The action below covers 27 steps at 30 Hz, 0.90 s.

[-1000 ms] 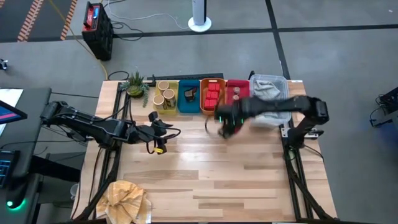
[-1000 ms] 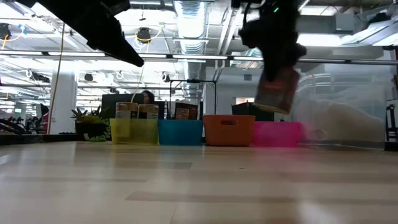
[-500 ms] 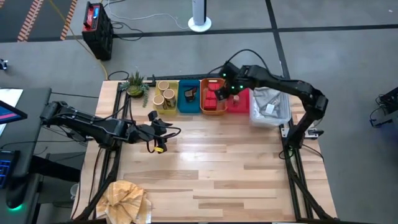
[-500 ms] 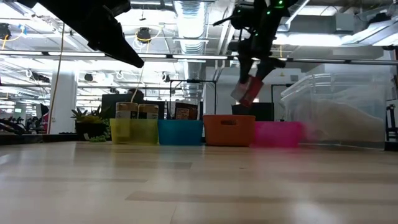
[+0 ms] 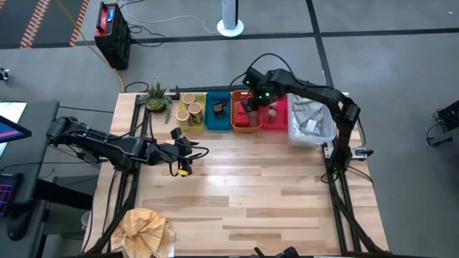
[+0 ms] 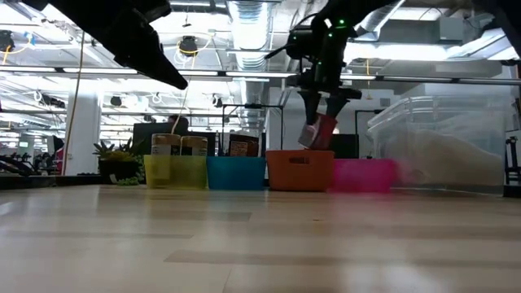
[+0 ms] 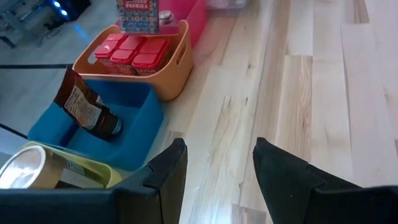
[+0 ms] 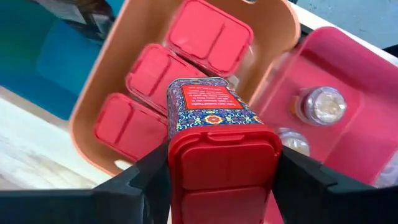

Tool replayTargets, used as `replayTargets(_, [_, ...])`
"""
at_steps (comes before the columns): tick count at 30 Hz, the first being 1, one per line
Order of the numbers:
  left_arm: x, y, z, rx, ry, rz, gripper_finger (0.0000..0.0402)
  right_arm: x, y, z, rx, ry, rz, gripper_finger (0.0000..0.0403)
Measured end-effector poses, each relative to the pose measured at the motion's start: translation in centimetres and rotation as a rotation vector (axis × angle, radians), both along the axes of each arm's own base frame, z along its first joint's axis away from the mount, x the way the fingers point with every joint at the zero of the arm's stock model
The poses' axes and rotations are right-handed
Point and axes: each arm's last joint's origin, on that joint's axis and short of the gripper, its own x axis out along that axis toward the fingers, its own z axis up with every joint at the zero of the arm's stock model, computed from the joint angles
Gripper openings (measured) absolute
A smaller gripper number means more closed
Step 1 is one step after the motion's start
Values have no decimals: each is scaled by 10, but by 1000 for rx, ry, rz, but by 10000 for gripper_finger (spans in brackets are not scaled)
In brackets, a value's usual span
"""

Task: Sort spices by type
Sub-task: Put the red spice container into the orange bin

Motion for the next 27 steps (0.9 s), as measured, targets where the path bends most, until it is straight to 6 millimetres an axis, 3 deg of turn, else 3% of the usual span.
replayTargets(5, [0, 0, -1, 3, 9, -2, 173, 2, -7, 6, -17, 17, -30, 244])
replayTargets(14, [-1, 0, -2, -10, 18, 6, 173, -17, -14, 13, -55, 178, -102, 244])
replayTargets(27, [0, 0, 0, -4, -2, 0, 173, 7, -17, -22, 3, 209, -73, 244])
